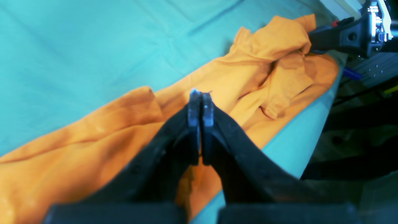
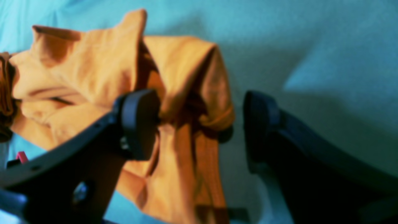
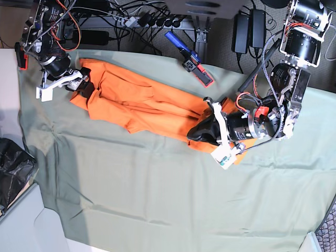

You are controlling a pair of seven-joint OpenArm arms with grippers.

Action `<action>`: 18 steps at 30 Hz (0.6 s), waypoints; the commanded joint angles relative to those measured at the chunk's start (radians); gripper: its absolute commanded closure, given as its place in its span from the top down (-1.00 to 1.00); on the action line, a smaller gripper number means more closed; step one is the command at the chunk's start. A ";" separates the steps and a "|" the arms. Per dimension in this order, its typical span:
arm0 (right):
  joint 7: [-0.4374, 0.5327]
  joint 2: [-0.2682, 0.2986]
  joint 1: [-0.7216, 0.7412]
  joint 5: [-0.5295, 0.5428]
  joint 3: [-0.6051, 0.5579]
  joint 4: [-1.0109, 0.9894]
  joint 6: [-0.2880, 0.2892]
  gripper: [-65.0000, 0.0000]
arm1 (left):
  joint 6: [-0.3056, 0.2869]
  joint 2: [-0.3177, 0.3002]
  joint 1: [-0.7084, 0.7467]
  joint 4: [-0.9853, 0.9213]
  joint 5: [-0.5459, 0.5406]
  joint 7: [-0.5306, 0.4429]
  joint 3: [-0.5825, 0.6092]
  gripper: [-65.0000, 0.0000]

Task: Fold the T-shirt properly
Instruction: 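Lower the hem end onto the shirt middle with the left gripper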

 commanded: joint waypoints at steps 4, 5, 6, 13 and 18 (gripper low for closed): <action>-0.024 0.016 -0.003 0.030 0.009 0.013 0.095 0.33 | -0.012 -0.024 -0.025 0.031 -0.020 -0.017 -0.002 -1.00; -0.024 0.016 -0.003 0.031 0.009 0.013 0.095 0.33 | -0.012 -0.029 -0.025 0.031 -0.020 -0.018 -0.002 -1.00; -0.024 0.016 -0.003 0.036 0.009 0.013 0.095 0.33 | -0.012 -0.035 -0.025 0.031 -0.021 -0.018 -0.002 -1.00; -0.027 -0.004 -0.002 0.045 0.008 0.013 0.095 0.33 | -0.012 -0.059 -0.032 0.032 -0.020 -0.018 -0.009 -1.00; -0.027 -0.028 -0.002 0.051 0.008 0.013 0.103 0.33 | -0.012 -0.060 -0.033 0.032 -0.021 -0.017 -0.055 -1.00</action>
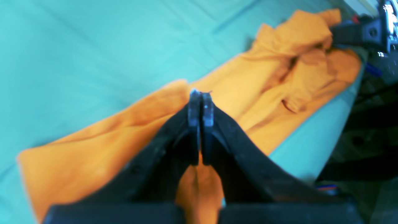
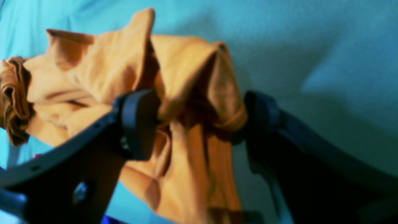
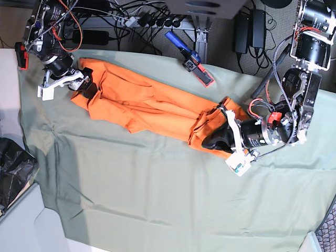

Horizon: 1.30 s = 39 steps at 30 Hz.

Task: Fold the T-shirt properly
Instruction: 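Lower the hem end onto the shirt middle with the left gripper, then grasp the collar end with the right gripper and fold it over the hem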

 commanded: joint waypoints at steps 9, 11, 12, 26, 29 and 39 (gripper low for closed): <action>-0.012 0.001 -0.003 0.010 -0.031 0.013 0.101 0.33 | -0.012 -0.032 -0.019 0.021 -0.021 -0.018 -0.024 -1.00; -0.012 0.001 -0.003 0.010 -0.048 0.013 0.101 0.33 | -0.012 -0.032 -0.019 0.021 -0.021 -0.018 -0.024 -1.00; -0.011 0.001 -0.003 0.008 -0.057 0.013 0.101 0.32 | -0.012 -0.032 -0.019 0.021 -0.021 -0.018 -0.024 -1.00; 0.063 0.001 -0.002 -0.048 -0.082 0.013 0.100 -1.00 | -0.012 -0.033 -0.019 0.021 -0.021 -0.018 -0.024 -1.00; 0.092 0.002 -0.002 -0.103 -0.080 0.013 0.100 -1.00 | -0.012 -0.034 -0.019 0.021 -0.025 -0.017 -0.034 -1.00; 0.134 0.079 0.003 -0.193 0.045 0.013 0.099 -1.00 | -0.012 -0.093 -0.019 0.021 -0.149 0.034 -0.152 -1.00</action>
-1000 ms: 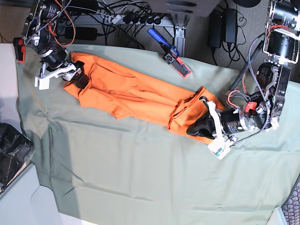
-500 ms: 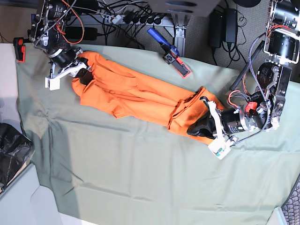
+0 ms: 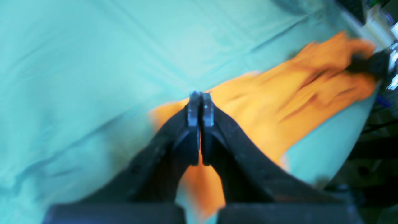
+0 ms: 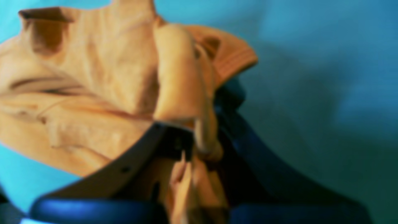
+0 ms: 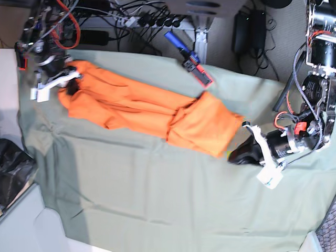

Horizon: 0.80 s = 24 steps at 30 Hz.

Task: Fold the T-shirt properly
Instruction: 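Grasp the collar end with the right gripper and fold it over the hem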

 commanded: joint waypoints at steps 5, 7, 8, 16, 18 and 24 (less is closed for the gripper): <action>-0.019 0.058 0.005 0.175 0.106 0.019 0.092 -1.00 | -0.012 -0.065 -0.013 0.020 -0.021 -0.010 -0.005 -1.00; -0.037 0.053 0.005 0.218 0.107 0.037 0.092 -1.00 | -0.012 -0.089 -0.014 0.020 -0.020 -0.007 -0.005 -1.00; -0.039 0.041 0.005 0.233 0.105 0.053 0.093 -1.00 | -0.012 -0.102 -0.014 0.020 -0.020 -0.007 -0.005 -1.00; -0.050 -0.213 0.005 0.232 0.037 0.283 0.094 -1.00 | -0.012 -0.206 -0.014 0.020 -0.026 -0.007 -0.005 -1.00; -0.030 -0.282 0.005 0.197 -0.008 0.333 0.094 -1.00 | -0.012 -0.223 -0.014 0.020 -0.035 -0.008 -0.005 -1.00; 0.029 -0.449 0.007 0.087 -0.188 0.374 0.094 -1.00 | -0.012 -0.255 -0.014 0.020 -0.051 -0.007 -0.005 -1.00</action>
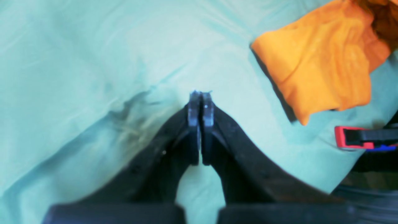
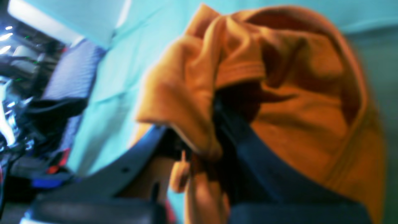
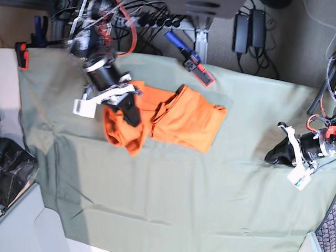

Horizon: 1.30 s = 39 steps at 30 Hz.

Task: Fold the T-shirt properly
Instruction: 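Grasp the collar end with the right gripper and fold it over the hem, then press and straighten the folded bundle with both grippers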

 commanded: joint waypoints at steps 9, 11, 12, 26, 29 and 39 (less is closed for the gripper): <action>0.133 -0.121 0.005 -0.212 -0.245 0.019 0.093 -1.00 | -0.011 -0.041 -0.019 0.018 -0.042 -0.021 -0.007 -1.00; 0.158 -0.121 0.005 -0.281 -0.288 0.019 0.093 -1.00 | -0.011 -0.041 -0.019 0.018 -0.042 -0.021 -0.007 -1.00; 0.162 -0.121 0.005 -0.304 -0.305 0.019 0.093 -1.00 | -0.011 -0.041 -0.019 0.018 -0.043 -0.021 -0.007 -1.00; 0.183 -0.120 0.005 -0.313 -0.383 0.018 0.094 0.33 | -0.011 -0.041 -0.019 0.018 -0.043 -0.021 -0.007 -0.95; 0.189 -0.121 0.008 -0.293 -0.414 0.018 0.094 0.33 | -0.011 -0.041 -0.019 0.018 -0.050 -0.021 -0.007 -0.94; 0.209 -0.120 0.083 -0.405 -0.464 0.021 0.094 0.07 | -0.011 -0.052 -0.018 0.027 -0.089 0.001 -0.008 -0.95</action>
